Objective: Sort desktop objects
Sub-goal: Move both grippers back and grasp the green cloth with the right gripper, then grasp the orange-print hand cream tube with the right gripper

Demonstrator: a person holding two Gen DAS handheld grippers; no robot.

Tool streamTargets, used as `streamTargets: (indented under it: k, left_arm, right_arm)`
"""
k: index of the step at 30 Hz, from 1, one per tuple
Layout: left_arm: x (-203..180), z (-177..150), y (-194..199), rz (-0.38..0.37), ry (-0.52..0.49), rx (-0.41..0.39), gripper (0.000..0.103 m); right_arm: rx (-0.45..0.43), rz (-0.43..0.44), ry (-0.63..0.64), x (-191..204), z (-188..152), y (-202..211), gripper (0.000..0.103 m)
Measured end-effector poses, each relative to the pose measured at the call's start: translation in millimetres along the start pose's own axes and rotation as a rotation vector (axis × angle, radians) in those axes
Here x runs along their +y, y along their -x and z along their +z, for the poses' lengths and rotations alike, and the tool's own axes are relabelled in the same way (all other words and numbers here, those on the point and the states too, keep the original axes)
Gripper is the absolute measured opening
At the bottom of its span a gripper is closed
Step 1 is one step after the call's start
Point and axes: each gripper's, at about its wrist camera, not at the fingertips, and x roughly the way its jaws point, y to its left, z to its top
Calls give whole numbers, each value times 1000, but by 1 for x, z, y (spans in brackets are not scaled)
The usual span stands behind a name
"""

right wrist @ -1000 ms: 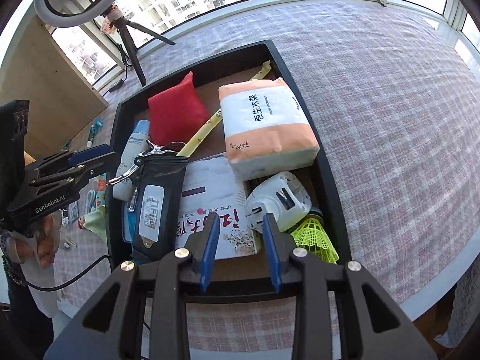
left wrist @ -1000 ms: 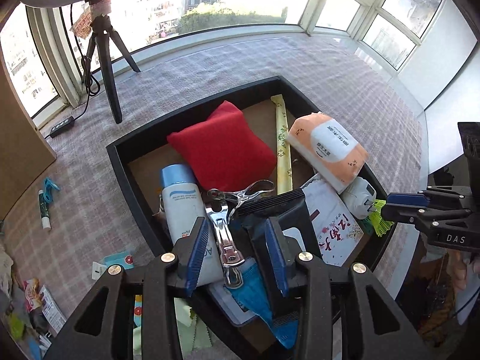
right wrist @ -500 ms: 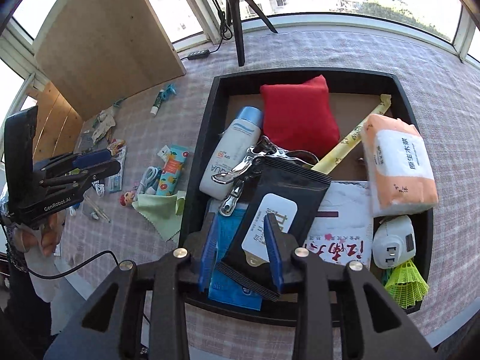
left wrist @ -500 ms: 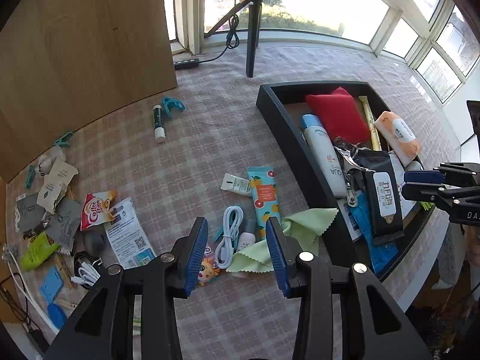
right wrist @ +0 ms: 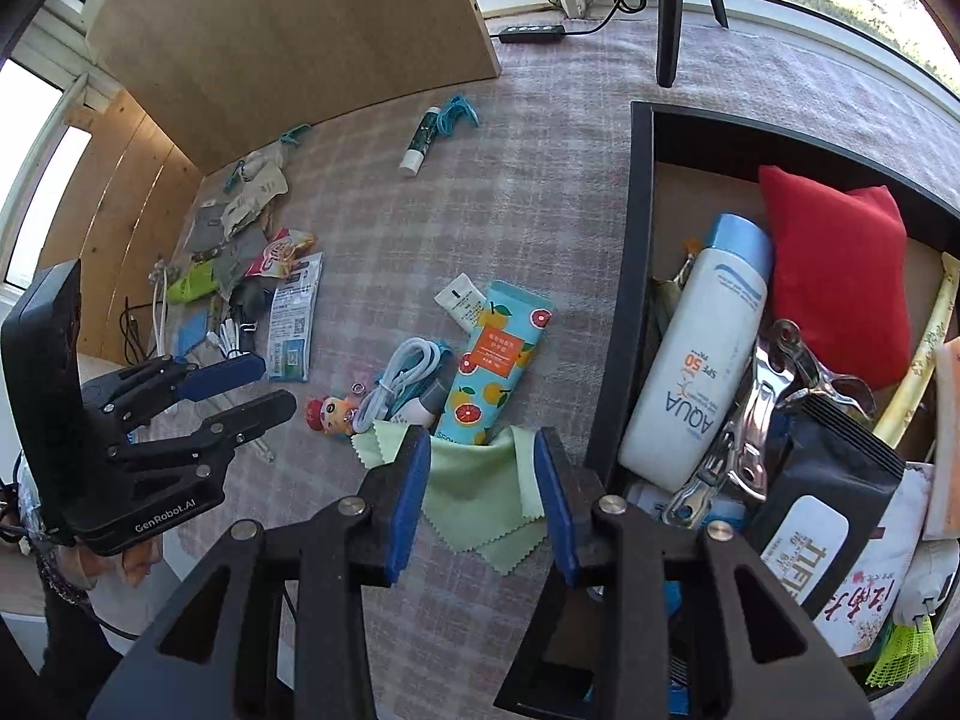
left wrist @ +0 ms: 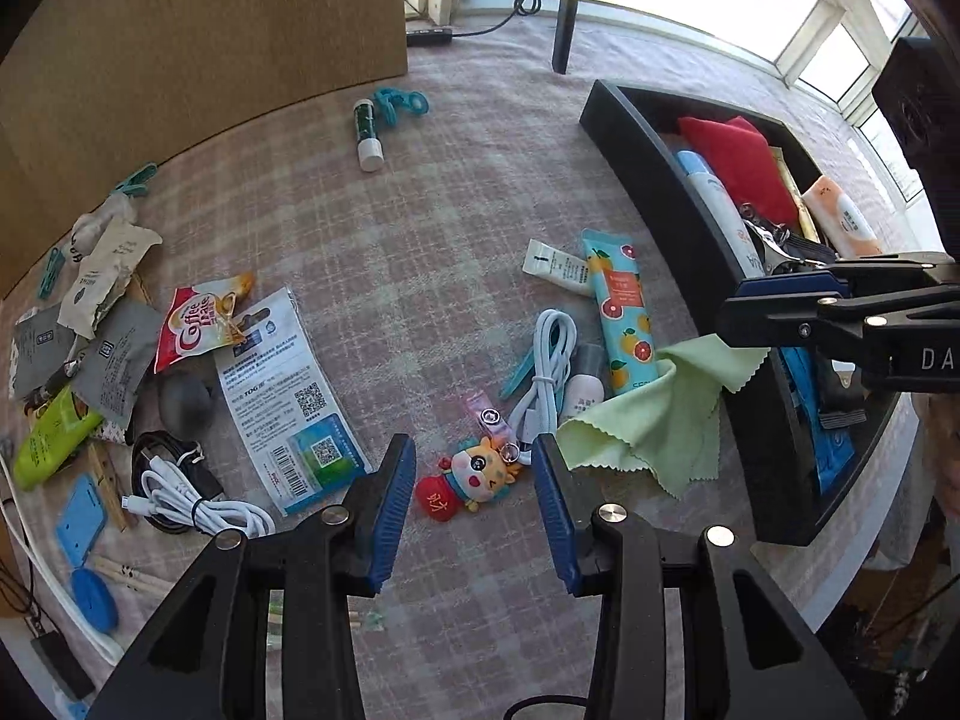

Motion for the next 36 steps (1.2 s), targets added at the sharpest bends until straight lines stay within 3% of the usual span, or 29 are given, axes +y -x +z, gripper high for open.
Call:
streamTargets:
  k: [8, 16, 23, 36]
  left_arm:
    - [-4, -16, -21, 38, -133, 54, 38]
    - [-4, -18, -33, 17, -183, 78, 43]
    - [-11, -20, -38, 13, -220, 81, 43]
    - [-13, -26, -36, 5, -232, 61, 38]
  right_arm:
    - [55, -13, -93, -5, 16, -34, 35]
    - [94, -40, -133, -7, 29, -57, 37]
    - [120, -80, -122, 1, 35, -70, 44]
    - [132, -129, -98, 14, 15, -75, 41]
